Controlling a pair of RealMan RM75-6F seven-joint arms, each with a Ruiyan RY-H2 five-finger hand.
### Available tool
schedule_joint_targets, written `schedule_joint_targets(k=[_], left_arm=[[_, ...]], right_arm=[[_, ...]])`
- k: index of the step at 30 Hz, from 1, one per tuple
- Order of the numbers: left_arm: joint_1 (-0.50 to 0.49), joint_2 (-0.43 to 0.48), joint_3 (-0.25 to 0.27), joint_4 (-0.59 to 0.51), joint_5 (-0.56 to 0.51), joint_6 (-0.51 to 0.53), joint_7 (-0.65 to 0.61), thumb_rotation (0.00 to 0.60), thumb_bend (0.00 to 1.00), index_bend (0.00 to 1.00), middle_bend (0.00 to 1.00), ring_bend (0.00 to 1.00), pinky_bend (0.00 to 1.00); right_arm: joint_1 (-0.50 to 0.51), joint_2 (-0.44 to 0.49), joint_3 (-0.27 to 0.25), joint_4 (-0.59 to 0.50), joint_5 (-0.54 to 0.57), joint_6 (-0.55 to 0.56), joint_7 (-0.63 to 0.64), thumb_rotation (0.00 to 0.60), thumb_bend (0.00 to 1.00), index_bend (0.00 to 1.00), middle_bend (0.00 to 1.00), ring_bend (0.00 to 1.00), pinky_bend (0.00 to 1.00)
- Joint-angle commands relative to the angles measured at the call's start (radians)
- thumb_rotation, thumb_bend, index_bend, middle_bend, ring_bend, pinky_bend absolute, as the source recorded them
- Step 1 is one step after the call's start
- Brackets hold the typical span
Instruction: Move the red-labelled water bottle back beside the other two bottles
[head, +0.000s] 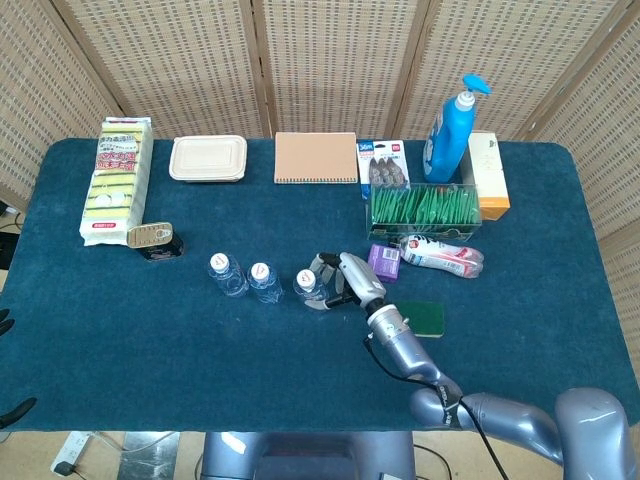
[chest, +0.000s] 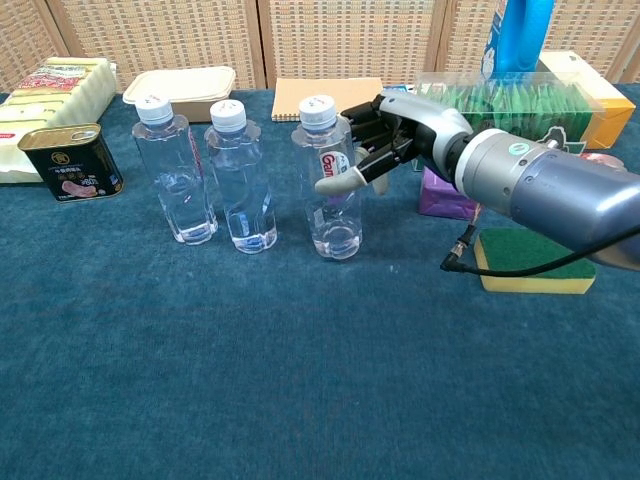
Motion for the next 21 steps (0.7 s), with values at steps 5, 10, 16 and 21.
schedule_joint_targets(k=[5, 10, 16, 21], left_arm=[[-0.001, 0.0, 0.003, -0.002, 0.002, -0.001, 0.004, 0.6, 0.19, 0.0, 0.0, 0.0, 0.0], [-0.001, 0.0, 0.003, -0.001, 0.001, 0.0, 0.0, 0.6, 0.19, 0.0, 0.0, 0.0, 0.0], [-0.001, 0.0, 0.005, 0.0, 0.004, 0.001, 0.0, 0.6, 0.19, 0.0, 0.0, 0.0, 0.0], [0.0, 0.0, 0.005, 0.002, 0.003, 0.004, -0.004, 0.6, 0.19, 0.0, 0.0, 0.0, 0.0]], right_arm=[[-0.006, -0.014, 0.004, 0.009, -0.012, 0.005, 0.016, 0.6, 0.27, 0.55, 0.61, 0.53, 0.67], [-0.01, -0.022, 0.009, 0.014, -0.015, 0.011, 0.026, 0.6, 0.27, 0.55, 0.61, 0.52, 0.66], [-0.01, -0.037, 0.014, 0.012, -0.013, 0.01, 0.029, 0.6, 0.27, 0.55, 0.61, 0.52, 0.66], [-0.009, -0.051, 0.024, 0.01, 0.002, 0.004, 0.029, 0.6, 0.27, 0.55, 0.61, 0.52, 0.66]])
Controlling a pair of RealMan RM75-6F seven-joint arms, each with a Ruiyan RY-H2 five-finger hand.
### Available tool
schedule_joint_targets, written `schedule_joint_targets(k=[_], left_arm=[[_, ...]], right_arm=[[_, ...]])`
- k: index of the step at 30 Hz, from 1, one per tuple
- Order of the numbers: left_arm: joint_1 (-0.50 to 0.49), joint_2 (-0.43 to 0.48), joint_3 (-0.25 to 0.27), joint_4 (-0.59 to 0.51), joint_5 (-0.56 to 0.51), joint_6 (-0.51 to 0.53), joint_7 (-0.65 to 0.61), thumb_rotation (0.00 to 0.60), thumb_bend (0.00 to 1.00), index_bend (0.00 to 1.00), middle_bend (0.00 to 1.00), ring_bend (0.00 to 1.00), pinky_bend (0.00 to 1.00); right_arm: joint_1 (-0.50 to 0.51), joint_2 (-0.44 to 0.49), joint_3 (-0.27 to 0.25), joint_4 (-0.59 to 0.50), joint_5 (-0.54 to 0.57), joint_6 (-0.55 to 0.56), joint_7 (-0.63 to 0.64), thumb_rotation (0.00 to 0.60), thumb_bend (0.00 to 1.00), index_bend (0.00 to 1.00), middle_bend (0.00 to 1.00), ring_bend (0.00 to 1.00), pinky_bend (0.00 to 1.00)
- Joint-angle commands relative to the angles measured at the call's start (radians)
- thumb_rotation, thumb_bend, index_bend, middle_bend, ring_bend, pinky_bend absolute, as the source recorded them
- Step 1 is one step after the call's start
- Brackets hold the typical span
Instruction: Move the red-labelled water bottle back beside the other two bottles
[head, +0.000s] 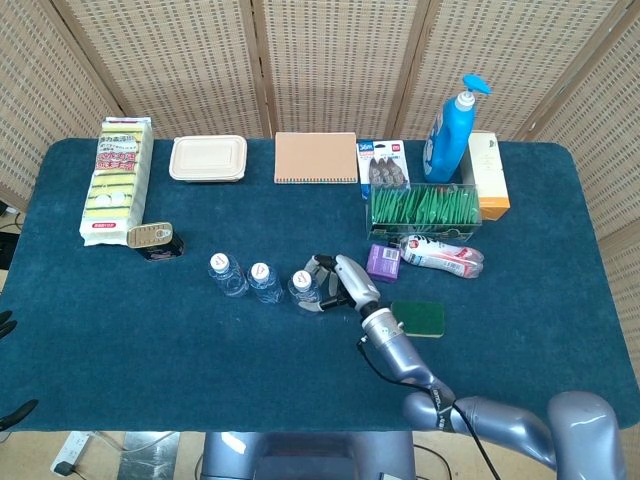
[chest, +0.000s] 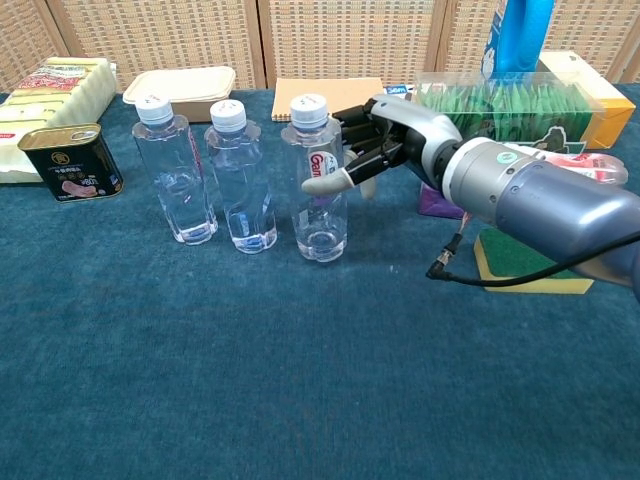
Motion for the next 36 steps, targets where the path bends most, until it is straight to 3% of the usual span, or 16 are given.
schedule_joint_targets(k=[1, 10, 15, 21, 36], left_arm=[[0.0, 0.0, 0.0, 0.001, 0.0, 0.0, -0.002, 0.6, 0.19, 0.0, 0.0, 0.0, 0.0], [0.001, 0.0, 0.0, 0.01, -0.005, 0.005, -0.018, 0.6, 0.19, 0.0, 0.0, 0.0, 0.0], [0.002, 0.0, -0.001, 0.012, -0.005, 0.009, -0.022, 0.6, 0.19, 0.0, 0.0, 0.0, 0.0], [0.003, -0.001, 0.0, 0.011, -0.003, 0.01, -0.016, 0.6, 0.19, 0.0, 0.0, 0.0, 0.0], [0.007, -0.003, 0.003, 0.012, 0.003, 0.019, -0.015, 0.6, 0.18, 0.0, 0.0, 0.0, 0.0]], right_arm=[[0.001, -0.009, 0.004, 0.002, 0.006, 0.0, -0.002, 0.6, 0.27, 0.55, 0.61, 0.52, 0.66], [0.005, -0.041, 0.009, 0.029, 0.02, -0.005, -0.012, 0.6, 0.27, 0.55, 0.59, 0.5, 0.65], [0.003, -0.023, 0.009, 0.013, 0.014, -0.032, 0.007, 0.6, 0.27, 0.42, 0.44, 0.35, 0.59], [-0.001, 0.002, -0.001, 0.0, -0.006, -0.047, 0.015, 0.6, 0.26, 0.31, 0.32, 0.26, 0.55], [-0.038, 0.055, -0.041, -0.06, -0.098, -0.002, 0.035, 0.6, 0.26, 0.29, 0.3, 0.24, 0.52]])
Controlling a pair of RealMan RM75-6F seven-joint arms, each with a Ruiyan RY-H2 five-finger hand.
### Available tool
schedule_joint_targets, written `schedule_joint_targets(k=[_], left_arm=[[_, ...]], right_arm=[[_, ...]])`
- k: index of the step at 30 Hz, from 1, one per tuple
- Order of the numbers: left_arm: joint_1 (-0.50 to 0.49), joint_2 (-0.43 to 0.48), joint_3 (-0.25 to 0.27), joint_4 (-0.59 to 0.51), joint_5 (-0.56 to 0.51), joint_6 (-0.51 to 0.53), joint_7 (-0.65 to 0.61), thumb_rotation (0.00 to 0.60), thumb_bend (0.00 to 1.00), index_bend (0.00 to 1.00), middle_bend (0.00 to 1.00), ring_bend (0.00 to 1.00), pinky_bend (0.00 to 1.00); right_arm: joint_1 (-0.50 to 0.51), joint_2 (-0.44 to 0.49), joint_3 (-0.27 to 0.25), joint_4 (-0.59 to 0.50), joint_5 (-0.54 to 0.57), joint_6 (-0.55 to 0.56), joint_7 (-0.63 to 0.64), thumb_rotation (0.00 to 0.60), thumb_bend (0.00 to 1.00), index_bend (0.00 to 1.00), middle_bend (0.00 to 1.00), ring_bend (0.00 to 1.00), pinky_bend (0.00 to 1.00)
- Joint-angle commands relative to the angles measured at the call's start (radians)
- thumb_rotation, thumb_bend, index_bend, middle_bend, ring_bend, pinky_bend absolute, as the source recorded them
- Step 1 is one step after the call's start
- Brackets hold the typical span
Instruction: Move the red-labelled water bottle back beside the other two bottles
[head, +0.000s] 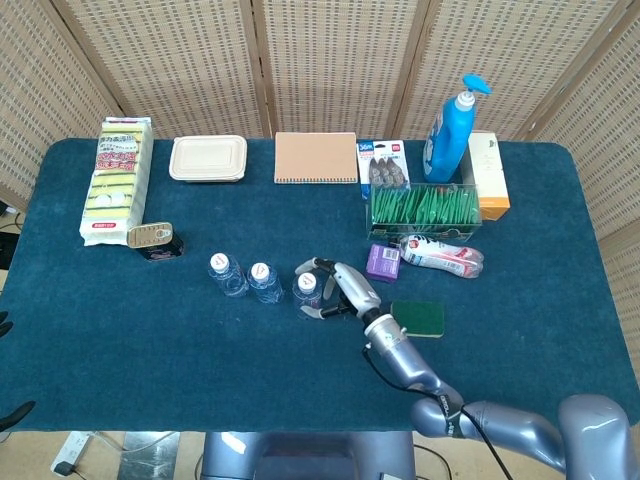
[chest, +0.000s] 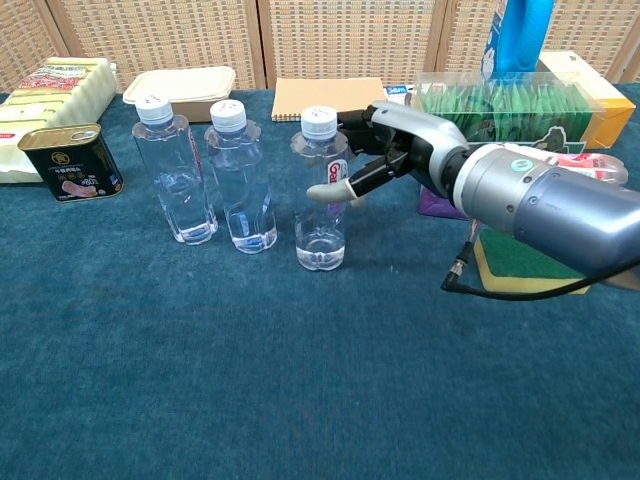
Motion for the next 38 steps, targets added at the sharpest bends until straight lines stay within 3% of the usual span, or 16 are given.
schedule_joint_targets(k=[1, 6, 11, 20, 25, 30, 38], left_arm=[[0.001, -0.001, 0.0, 0.001, 0.001, 0.003, -0.001, 0.6, 0.18, 0.0, 0.0, 0.0, 0.0], [0.002, -0.001, 0.001, 0.004, 0.002, 0.006, -0.005, 0.6, 0.18, 0.0, 0.0, 0.0, 0.0], [0.002, -0.001, 0.002, 0.007, 0.005, 0.009, -0.011, 0.6, 0.18, 0.0, 0.0, 0.0, 0.0], [0.0, 0.0, 0.002, 0.021, 0.006, 0.014, -0.034, 0.6, 0.18, 0.0, 0.0, 0.0, 0.0], [0.005, -0.002, 0.0, 0.021, 0.003, 0.021, -0.023, 0.6, 0.18, 0.0, 0.0, 0.0, 0.0], [0.036, -0.02, -0.024, -0.003, -0.041, 0.052, 0.062, 0.6, 0.18, 0.0, 0.0, 0.0, 0.0], [0.063, -0.038, -0.037, -0.025, -0.062, 0.071, 0.132, 0.6, 0.18, 0.0, 0.0, 0.0, 0.0]], right_arm=[[-0.007, 0.014, -0.011, -0.015, -0.019, 0.01, -0.003, 0.6, 0.25, 0.28, 0.29, 0.23, 0.51], [-0.019, 0.057, -0.015, -0.068, -0.052, 0.031, 0.005, 0.6, 0.22, 0.15, 0.14, 0.13, 0.28], [-0.04, 0.13, 0.001, -0.155, -0.083, 0.074, 0.009, 0.6, 0.2, 0.14, 0.09, 0.08, 0.17], [-0.167, 0.428, -0.034, -0.421, -0.211, 0.231, -0.104, 0.6, 0.11, 0.12, 0.05, 0.02, 0.12], [-0.271, 0.588, -0.084, -0.485, -0.28, 0.361, -0.308, 0.6, 0.02, 0.12, 0.03, 0.0, 0.08], [-0.392, 0.686, -0.144, -0.47, -0.319, 0.5, -0.436, 0.6, 0.0, 0.12, 0.02, 0.0, 0.06], [-0.547, 0.7, -0.221, -0.354, -0.367, 0.687, -0.468, 0.6, 0.0, 0.12, 0.01, 0.0, 0.04]])
